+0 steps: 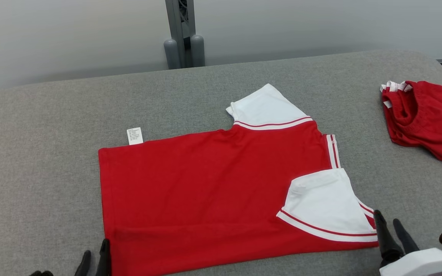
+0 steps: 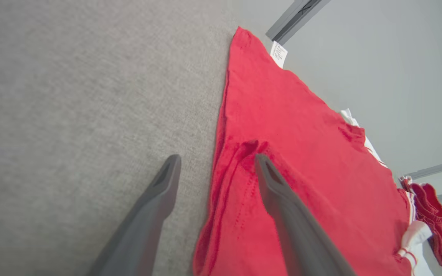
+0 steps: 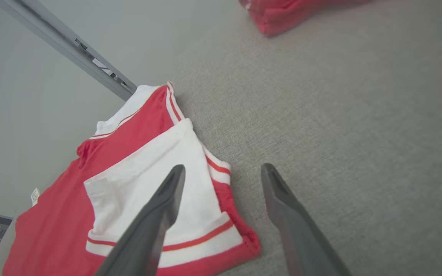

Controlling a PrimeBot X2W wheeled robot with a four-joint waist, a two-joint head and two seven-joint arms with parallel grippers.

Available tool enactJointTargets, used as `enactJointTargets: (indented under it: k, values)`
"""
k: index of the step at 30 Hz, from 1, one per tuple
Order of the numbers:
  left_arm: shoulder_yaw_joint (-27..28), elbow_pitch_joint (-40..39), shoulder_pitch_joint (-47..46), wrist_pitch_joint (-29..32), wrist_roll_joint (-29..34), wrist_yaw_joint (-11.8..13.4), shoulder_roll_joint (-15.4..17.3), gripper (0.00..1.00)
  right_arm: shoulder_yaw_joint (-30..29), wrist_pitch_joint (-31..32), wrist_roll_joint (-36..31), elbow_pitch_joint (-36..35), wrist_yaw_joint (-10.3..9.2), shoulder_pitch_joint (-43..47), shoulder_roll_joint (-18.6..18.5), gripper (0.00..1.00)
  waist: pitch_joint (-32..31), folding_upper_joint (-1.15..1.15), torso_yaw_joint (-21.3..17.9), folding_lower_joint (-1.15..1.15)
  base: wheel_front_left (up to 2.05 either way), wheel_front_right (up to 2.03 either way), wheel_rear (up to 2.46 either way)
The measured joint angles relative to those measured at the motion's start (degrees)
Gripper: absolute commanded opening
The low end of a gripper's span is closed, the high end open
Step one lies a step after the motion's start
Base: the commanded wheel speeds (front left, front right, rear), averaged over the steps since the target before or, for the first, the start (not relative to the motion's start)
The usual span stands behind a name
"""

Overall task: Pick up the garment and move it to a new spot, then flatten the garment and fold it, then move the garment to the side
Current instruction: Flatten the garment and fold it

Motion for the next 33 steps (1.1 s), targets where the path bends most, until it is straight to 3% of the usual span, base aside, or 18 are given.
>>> enactJointTargets:
  k: [6, 14, 33]
  values:
    - [-3.26, -2.96, -6.15, 2.38, 7.71, 1.53, 6.01, 1.0, -0.6, 0.37, -5.45, -5.71, 0.0, -2.27, -2.91, 1.0, 0.18, 0.0, -0.17, 0.0, 0.0, 0.0, 0.0]
    - [-7.32, -2.97, -20.18, 13.16, 13.76, 1.57, 13.05, 1.0, 2.31, 5.22, -8.06, -13.57, 0.0, -6.79, -5.64, 1.0, 2.65, 0.0, -0.02, 0.0, 0.0, 0.0, 0.0]
    - [-13.29, 19.65, -43.64, 23.82, 19.57, -1.1, 13.7, 1.0, 9.71, 7.98, -6.31, -18.61, 0.0, -14.9, -8.62, 1.0, 13.08, 0.0, -1.5, 0.0, 0.0, 0.0, 0.0]
